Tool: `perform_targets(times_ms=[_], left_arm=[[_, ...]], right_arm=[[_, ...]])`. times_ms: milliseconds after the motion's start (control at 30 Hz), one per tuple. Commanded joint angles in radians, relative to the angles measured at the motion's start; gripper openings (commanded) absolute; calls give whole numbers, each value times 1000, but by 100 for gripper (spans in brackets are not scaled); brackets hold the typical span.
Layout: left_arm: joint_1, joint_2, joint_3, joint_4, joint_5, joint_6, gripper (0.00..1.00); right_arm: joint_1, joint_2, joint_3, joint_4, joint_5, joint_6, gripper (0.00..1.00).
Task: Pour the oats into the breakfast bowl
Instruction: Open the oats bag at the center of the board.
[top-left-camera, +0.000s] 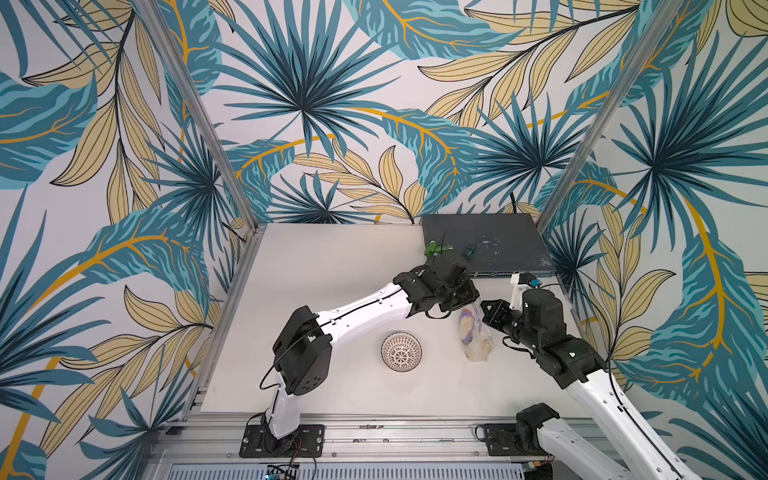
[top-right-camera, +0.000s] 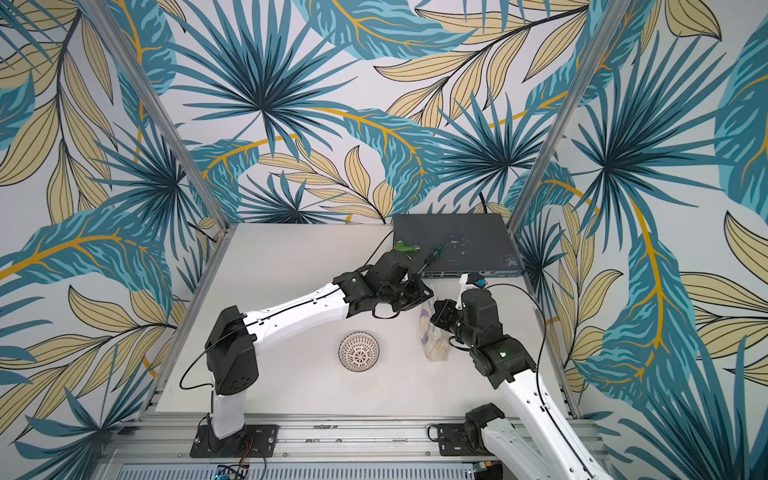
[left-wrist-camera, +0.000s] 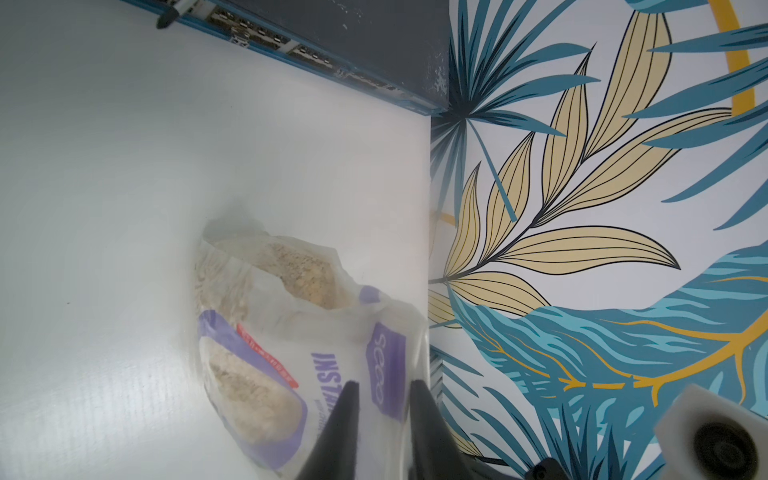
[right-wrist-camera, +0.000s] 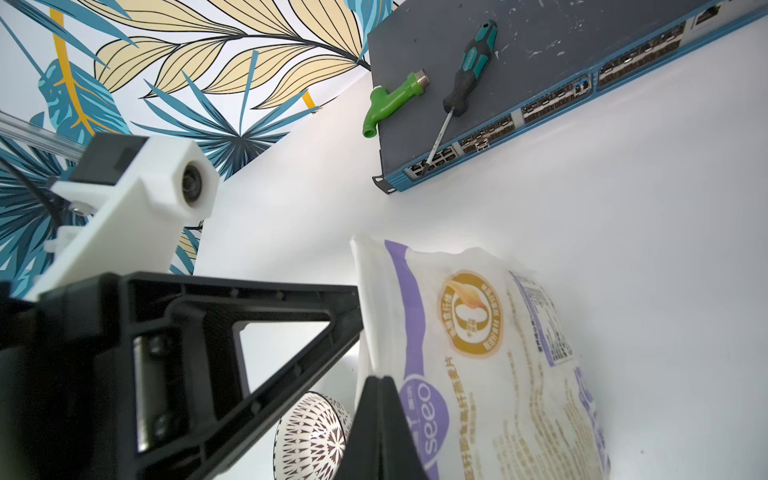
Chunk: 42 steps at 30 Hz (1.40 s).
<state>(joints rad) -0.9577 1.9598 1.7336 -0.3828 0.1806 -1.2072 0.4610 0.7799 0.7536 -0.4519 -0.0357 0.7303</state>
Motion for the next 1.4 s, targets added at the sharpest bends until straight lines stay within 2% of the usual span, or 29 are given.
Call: perform_targets(times_ms=[0,167,267,467,667,800,833,1033,1167,1267,1367], left_arm=[[-7,-50,-20,24,6,-5,25],[-10,-44,-20,19,12,-5,22],[-12,-52,-30,29,9,-9,25],[-18,-50,-25,3,-1,-7,24],[-24,-44,-24,-40,-21,-8,18],[-25,-21,25,-80,-23,9,6],[-24,-12,47,-107,-24,17,0],[-16,-12,209,-298,-111,123,0],[11,-3,288,-367,-98,140,0],[25,9,324,-374,-78,145,0],[39,35,364,-401,-67,146,0]], right_arm=[[-3,-8,-16,3,-33,15,0],[-5,-7,-17,9,-44,20,0],[-6,-5,-19,10,-52,21,0],[-12,-5,-17,18,-66,25,0],[-14,-3,-10,13,-73,18,0],[-14,-1,-4,4,-69,7,0],[-14,0,2,-4,-58,2,0],[-16,83,165,-145,145,-103,0],[-18,186,305,-223,257,-195,0],[-23,240,372,-241,279,-247,0],[-29,268,385,-228,232,-262,0]])
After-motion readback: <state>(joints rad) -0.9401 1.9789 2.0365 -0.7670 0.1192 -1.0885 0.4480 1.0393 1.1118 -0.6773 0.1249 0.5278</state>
